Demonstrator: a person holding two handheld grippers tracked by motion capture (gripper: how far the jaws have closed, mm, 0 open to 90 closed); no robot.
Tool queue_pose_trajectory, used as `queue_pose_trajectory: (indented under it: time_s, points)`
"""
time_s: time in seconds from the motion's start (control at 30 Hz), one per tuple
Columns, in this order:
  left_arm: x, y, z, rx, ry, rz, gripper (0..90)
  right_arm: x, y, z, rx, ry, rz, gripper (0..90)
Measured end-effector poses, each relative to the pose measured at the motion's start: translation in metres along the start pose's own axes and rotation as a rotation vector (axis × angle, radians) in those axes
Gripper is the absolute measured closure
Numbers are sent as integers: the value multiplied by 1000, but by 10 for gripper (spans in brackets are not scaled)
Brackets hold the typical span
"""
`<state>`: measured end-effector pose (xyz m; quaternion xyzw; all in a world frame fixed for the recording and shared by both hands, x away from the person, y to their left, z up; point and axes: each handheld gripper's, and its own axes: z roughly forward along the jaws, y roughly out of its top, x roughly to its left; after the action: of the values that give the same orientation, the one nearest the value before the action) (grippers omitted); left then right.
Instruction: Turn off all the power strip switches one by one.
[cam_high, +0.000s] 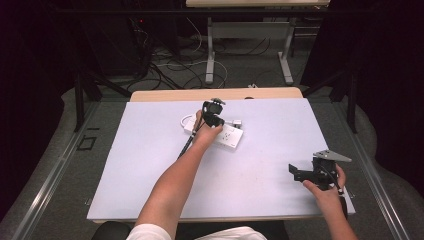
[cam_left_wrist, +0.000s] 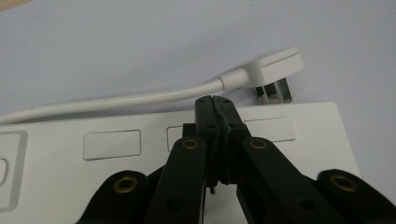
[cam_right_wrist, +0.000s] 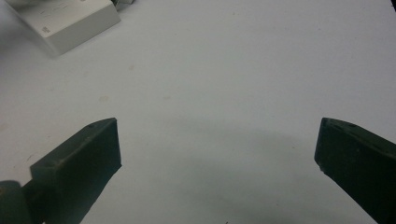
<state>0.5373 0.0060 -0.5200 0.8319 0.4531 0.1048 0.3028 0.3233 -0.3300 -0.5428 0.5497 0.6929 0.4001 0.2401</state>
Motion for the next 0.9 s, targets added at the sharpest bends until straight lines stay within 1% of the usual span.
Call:
queue_pose_trajectory:
  time_s: [0.57,0.6,0.67,0.7,0.73,0.77,0.9]
  points:
    - [-1,0,0,1,0,-2,900,0,0,0,-1,-1,1,0]
    - [-2,-1,0,-4,-3,-17,900,0,0,0,-1,-1,1,0]
    - [-2,-1,0,0,-3,-16,900,0,0,0,-2,3,-2,0]
    - [-1,0,0,3,-6,0,900,0,0,0,-2,2,-2,0]
    - [-1,0,-1,8,-9,7,900,0,0,0,0,-2,0,0]
    - [-2,0,0,1,-5,3,900,0,0,0,-1,1,0,0]
    - [-2,0,0,2,-6,2,900,0,0,0,-1,3,-1,0]
